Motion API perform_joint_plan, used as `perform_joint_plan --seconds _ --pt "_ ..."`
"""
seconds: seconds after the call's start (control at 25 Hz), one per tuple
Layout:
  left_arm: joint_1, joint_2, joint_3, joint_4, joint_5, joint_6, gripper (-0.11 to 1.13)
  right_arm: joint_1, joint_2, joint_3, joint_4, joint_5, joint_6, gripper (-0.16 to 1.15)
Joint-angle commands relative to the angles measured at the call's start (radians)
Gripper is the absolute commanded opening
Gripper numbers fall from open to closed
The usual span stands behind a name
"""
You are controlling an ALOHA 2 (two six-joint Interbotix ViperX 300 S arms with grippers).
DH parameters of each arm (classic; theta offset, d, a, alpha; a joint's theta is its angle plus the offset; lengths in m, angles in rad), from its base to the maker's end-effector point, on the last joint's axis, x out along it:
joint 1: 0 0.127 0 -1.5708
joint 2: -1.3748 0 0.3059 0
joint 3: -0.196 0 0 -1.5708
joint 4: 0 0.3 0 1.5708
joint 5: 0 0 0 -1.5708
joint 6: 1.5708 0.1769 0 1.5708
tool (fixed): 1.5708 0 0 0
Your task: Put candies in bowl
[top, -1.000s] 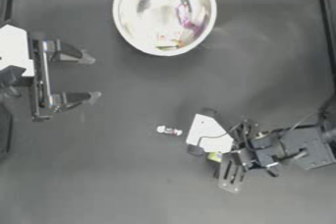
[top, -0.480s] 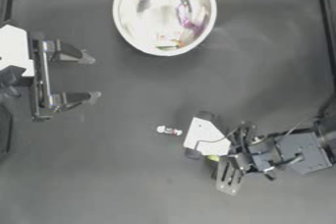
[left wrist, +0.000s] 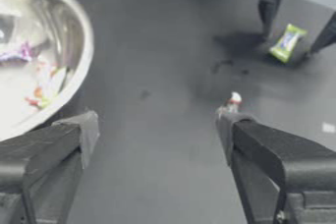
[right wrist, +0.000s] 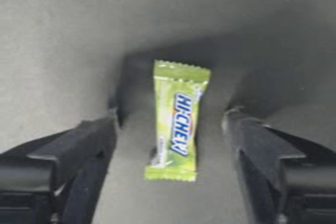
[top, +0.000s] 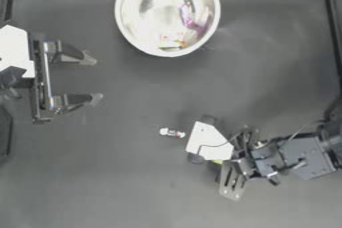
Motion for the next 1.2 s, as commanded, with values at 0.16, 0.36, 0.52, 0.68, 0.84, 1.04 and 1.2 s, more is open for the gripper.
perform_joint_plan --seconds 0.16,0.36,0.52,0.68,0.84,1.04,1.2 --pt "0.002 -0.008 -0.012 -0.006 -0.005 -0.002 1.02 0.005 -0.012 -0.017 -0.003 0.0 0.003 0.53" --pt "0.002 -0.006 -0.012 -0.008 -0.003 -0.002 1.02 0.009 -0.012 -0.02 -0.006 -0.003 0.003 0.51" --pt "0.0 -0.008 -0.012 -0.009 -0.002 -0.002 1.02 0.011 -0.023 -0.026 -0.014 0.0 -0.002 0.5" --pt "0.0 -0.008 -0.009 -0.011 0.0 -0.002 1.02 0.011 -0.074 -0.031 -0.06 0.015 -0.003 0.5" --pt "0.002 -0.006 -0.003 -0.014 0.0 -0.002 1.02 0.005 -0.16 -0.026 -0.132 0.055 0.006 0.5" --pt "0.0 -0.008 0.005 -0.025 -0.002 -0.002 1.02 -0.035 -0.295 -0.012 -0.213 0.061 0.003 0.5" --pt "-0.009 -0.008 0.0 -0.026 0.0 -0.002 1.02 -0.103 -0.41 0.017 -0.285 0.025 -0.008 0.5"
